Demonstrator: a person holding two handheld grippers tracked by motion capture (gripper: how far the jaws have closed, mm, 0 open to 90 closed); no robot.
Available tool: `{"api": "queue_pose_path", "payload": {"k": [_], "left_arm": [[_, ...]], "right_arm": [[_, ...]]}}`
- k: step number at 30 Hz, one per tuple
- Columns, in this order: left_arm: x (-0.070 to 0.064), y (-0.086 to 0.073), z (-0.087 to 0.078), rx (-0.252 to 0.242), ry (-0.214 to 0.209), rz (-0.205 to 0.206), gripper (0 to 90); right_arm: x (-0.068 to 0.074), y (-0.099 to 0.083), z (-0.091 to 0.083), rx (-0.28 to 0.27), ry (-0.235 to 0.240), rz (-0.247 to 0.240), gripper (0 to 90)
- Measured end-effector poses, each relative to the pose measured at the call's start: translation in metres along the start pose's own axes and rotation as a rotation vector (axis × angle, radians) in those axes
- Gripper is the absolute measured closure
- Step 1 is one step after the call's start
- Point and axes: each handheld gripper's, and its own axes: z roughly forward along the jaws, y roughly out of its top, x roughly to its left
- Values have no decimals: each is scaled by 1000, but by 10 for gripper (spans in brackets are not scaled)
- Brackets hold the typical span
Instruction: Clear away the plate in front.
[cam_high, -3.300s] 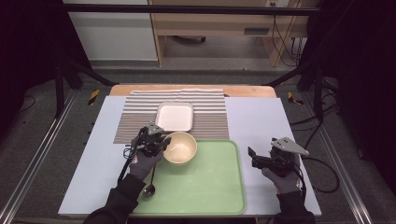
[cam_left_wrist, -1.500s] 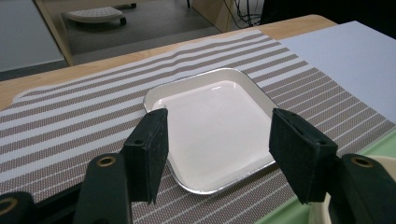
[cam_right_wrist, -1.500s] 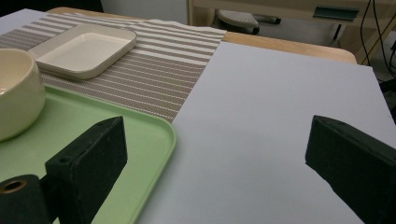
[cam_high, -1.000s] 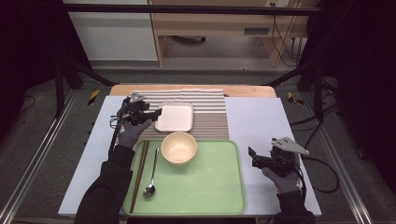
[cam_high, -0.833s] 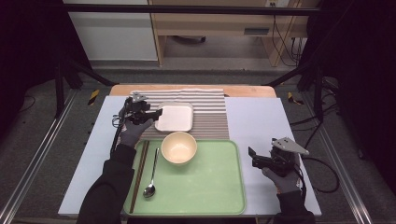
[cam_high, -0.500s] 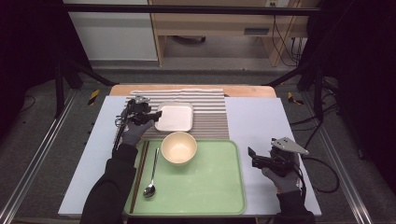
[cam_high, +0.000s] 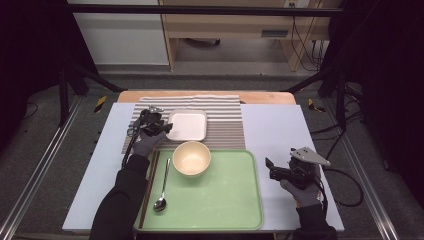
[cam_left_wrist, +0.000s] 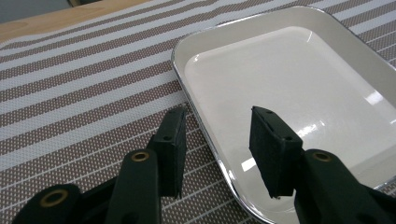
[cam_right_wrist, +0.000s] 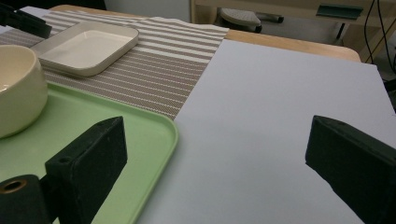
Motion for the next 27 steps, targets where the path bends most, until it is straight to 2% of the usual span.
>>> {"api": "queue_pose_path", "payload": {"k": [7,13,18,21,27], "left_arm": [[-2,-5,7,37,-3,8,627],[-4,-8,12,64,1,-2,667],[-3,-8,12,68,1,-27,700],[-3,-7,11,74,17,-44,749],[-4,-7,12,72,22,-98,781]], "right_arm": [[0,0,0,-2,-1,1,56],[0,0,0,0,-1,1,56],[0,0,0,0,-1,-1,56],[0,0,1,0,-1,-3,56],[0,0,1,3,0,-3,56]]}}
